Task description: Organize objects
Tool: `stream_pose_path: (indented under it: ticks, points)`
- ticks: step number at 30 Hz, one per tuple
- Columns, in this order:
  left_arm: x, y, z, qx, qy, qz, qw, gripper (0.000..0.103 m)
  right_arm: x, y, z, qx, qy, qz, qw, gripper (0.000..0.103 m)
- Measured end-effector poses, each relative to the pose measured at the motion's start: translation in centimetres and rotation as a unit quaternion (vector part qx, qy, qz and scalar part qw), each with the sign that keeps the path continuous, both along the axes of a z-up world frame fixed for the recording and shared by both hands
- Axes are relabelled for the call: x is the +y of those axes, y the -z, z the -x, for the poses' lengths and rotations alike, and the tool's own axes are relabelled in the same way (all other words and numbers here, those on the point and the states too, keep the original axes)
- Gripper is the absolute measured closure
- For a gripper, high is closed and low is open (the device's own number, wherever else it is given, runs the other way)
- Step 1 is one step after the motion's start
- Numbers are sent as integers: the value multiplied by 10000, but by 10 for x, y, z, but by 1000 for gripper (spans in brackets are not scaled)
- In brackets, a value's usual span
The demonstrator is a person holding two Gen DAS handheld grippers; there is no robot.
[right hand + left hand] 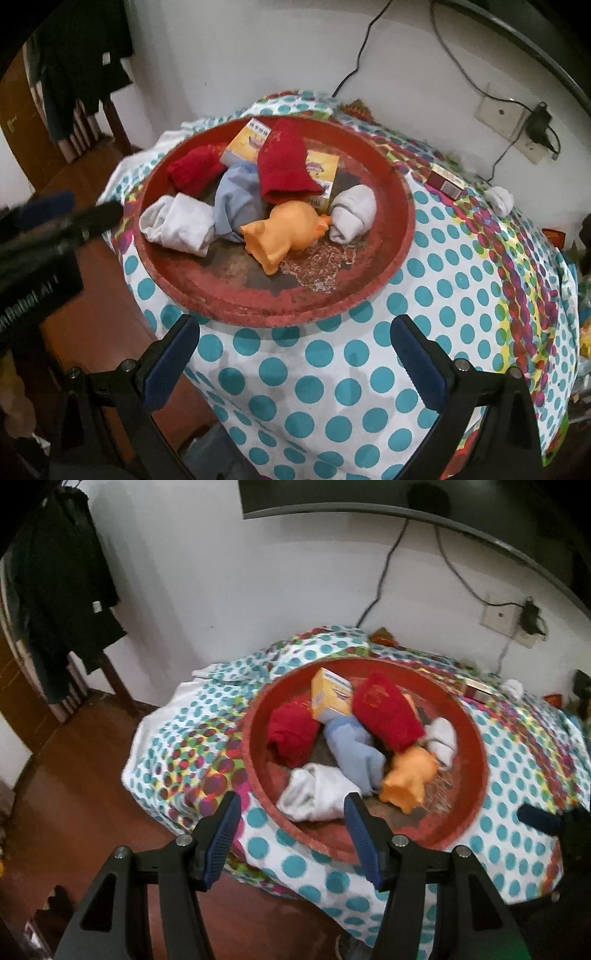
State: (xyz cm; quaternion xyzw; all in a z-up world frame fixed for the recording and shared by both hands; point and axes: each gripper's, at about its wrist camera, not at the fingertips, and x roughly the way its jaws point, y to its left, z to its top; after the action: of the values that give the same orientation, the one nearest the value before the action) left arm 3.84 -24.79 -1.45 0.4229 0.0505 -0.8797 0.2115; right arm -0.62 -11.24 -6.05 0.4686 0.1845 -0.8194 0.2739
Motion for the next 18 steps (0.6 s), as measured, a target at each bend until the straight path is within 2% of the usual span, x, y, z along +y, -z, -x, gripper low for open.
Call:
stream_pose_path:
  ticks: [3,14,18]
  points:
    - [-6,4,16,-146,-79,-28,9999,44,-7,2,9,-159,-32,58,9999,0]
    - [-16,28,60,-512,-48,-397,9979,44,-21,7,50,-213,21,-55,9998,0]
    - [-15,37,69,-666,-27,-352,9972,44,-20,13,63,-328,83,-63,9994,0]
